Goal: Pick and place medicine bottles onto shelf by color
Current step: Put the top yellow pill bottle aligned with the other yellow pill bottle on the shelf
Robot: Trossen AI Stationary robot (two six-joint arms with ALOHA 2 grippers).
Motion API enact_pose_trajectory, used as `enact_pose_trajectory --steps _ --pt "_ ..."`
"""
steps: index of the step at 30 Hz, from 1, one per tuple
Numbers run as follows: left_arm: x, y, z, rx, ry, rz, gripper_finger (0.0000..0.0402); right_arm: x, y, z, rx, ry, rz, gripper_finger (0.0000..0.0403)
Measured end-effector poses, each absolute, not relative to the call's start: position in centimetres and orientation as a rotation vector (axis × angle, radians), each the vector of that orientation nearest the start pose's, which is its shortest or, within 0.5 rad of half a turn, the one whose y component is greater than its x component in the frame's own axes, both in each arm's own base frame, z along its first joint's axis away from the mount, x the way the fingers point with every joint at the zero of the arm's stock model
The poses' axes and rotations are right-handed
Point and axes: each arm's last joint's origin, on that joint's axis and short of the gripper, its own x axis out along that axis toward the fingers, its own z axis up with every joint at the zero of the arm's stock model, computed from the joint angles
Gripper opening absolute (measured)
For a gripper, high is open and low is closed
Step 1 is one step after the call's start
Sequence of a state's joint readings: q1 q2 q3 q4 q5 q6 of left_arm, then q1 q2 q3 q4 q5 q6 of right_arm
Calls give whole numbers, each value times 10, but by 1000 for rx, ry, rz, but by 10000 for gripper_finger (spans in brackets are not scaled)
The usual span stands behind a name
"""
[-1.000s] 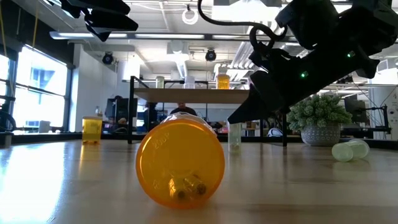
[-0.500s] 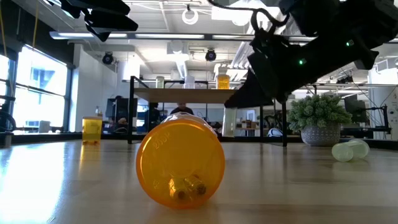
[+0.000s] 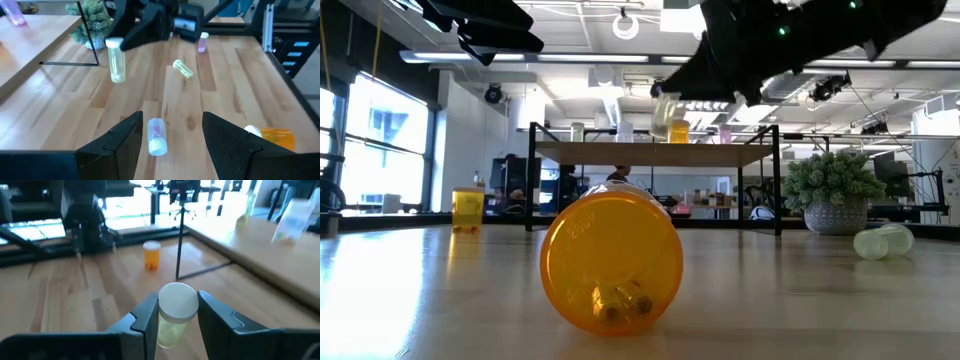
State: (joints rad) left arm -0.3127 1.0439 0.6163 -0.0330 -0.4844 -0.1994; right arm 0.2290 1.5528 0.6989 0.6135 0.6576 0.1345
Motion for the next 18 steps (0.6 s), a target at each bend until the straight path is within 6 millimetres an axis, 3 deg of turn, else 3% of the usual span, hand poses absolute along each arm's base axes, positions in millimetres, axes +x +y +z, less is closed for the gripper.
enact_pose_trajectory --steps 6,18 --pt "215 -42 244 26 407 260 196 317 42 223 24 229 -423 103" --pt "220 7 243 21 435 413 220 341 13 267 28 328 -305 103"
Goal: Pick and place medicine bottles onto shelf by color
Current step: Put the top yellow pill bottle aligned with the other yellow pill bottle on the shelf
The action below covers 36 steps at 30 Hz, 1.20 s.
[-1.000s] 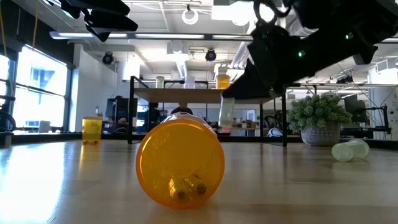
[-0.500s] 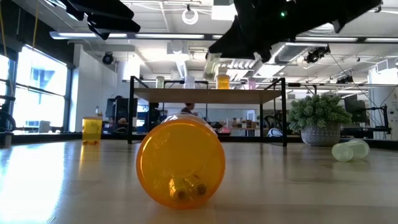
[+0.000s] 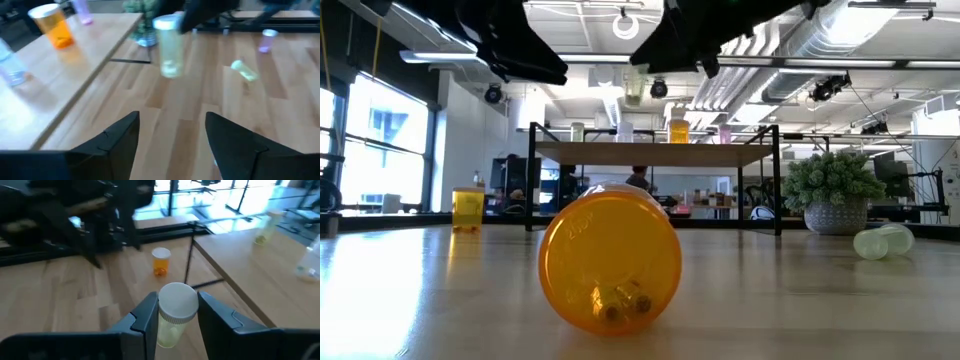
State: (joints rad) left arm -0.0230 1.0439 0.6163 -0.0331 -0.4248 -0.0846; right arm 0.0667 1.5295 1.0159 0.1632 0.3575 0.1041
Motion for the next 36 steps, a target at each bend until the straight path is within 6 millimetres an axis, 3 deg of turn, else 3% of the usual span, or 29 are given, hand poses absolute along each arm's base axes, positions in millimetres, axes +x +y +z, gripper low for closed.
enact_pose_trajectory --steps 10,24,28,36 --pt "219 32 243 -32 439 404 250 350 -3 292 37 257 -180 103" --pt "222 43 253 -35 333 313 250 357 -6 332 -66 140 -109 103" --pt "224 42 258 -41 277 268 250 357 -5 332 -67 153 -87 103" --pt "226 41 265 -58 202 232 250 370 -5 310 -68 227 -66 103"
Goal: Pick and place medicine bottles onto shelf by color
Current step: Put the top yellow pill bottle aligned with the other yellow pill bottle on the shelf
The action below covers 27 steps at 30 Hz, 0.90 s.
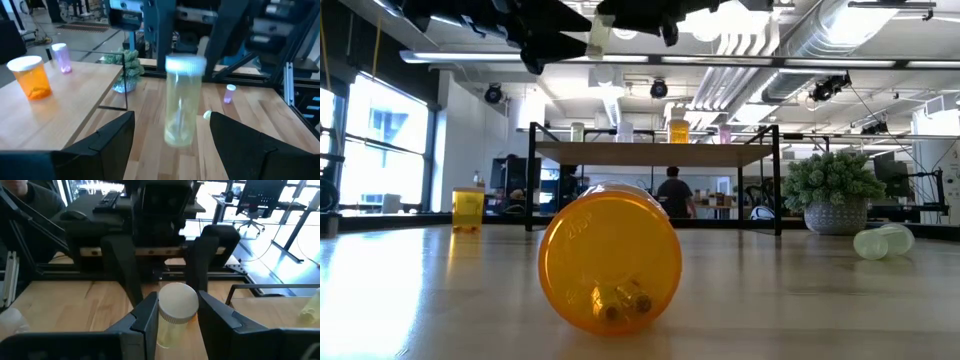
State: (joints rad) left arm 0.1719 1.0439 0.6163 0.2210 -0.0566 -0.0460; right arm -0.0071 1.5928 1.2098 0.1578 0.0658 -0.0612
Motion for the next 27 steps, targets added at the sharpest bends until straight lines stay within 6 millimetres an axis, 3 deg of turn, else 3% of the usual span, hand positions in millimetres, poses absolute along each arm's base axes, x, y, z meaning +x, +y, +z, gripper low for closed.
enact_pose_trajectory --steps 15,27 --pt "231 42 256 -66 256 233 247 380 -4 302 -54 191 -53 103" --pt "233 42 254 -64 261 232 163 380 -4 300 -54 207 -53 103"
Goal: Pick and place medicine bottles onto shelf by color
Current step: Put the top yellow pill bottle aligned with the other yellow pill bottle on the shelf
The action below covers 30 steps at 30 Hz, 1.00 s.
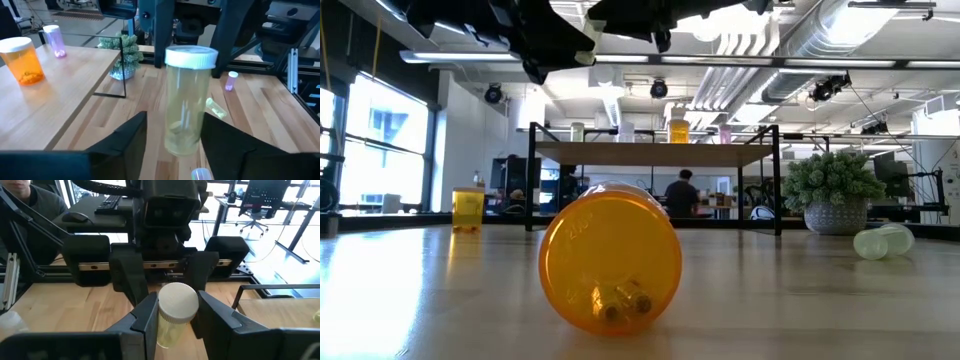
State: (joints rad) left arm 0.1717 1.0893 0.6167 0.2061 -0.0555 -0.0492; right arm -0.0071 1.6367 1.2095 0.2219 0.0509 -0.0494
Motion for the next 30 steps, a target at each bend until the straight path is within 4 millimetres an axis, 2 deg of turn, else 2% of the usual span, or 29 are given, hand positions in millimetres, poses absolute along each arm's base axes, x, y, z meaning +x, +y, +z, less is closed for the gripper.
enact_pose_trajectory --steps 11,20,24,30 --pt "233 42 254 -64 261 228 88 380 -4 300 -54 215 -55 103" --pt "233 42 254 -64 262 229 87 380 -4 299 -54 216 -55 106" --pt "233 42 253 -63 268 229 87 380 -4 299 -54 223 -54 132" --pt "232 42 253 -64 269 237 87 374 -4 305 -31 220 -55 203"
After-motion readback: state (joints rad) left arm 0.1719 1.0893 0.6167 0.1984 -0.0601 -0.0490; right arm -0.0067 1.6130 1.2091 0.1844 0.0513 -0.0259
